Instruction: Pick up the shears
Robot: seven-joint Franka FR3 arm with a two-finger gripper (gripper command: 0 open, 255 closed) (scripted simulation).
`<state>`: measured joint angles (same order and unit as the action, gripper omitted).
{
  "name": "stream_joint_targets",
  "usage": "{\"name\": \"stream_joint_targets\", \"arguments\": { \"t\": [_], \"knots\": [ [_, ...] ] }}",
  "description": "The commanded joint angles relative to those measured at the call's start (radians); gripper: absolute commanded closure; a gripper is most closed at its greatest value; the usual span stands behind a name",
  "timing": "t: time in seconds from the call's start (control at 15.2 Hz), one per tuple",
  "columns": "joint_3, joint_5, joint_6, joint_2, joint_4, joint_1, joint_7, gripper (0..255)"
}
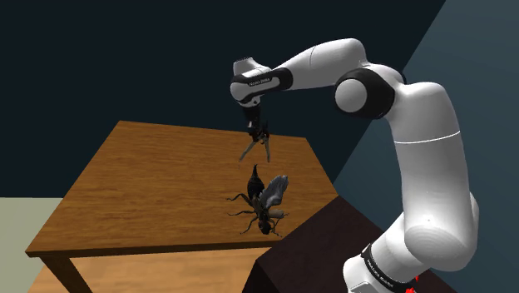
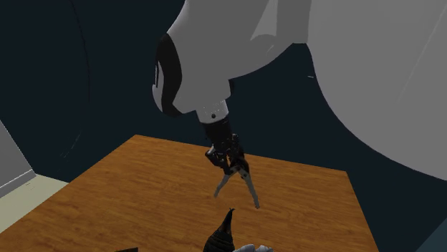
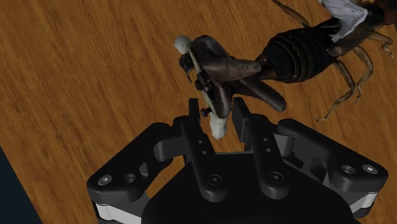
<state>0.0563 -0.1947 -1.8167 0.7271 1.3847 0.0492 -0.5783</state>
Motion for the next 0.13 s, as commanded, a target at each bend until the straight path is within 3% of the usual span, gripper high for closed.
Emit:
{"name": "stream_joint_targets", "arguments": {
  "t": [0.0,0.07],
  "knots": [
    [0.0,0.0,0.009,-0.01,0.001,0.001,-0.001,255],
    [0.0,0.0,0.009,-0.01,0.001,0.001,-0.001,255]
  ]
}}
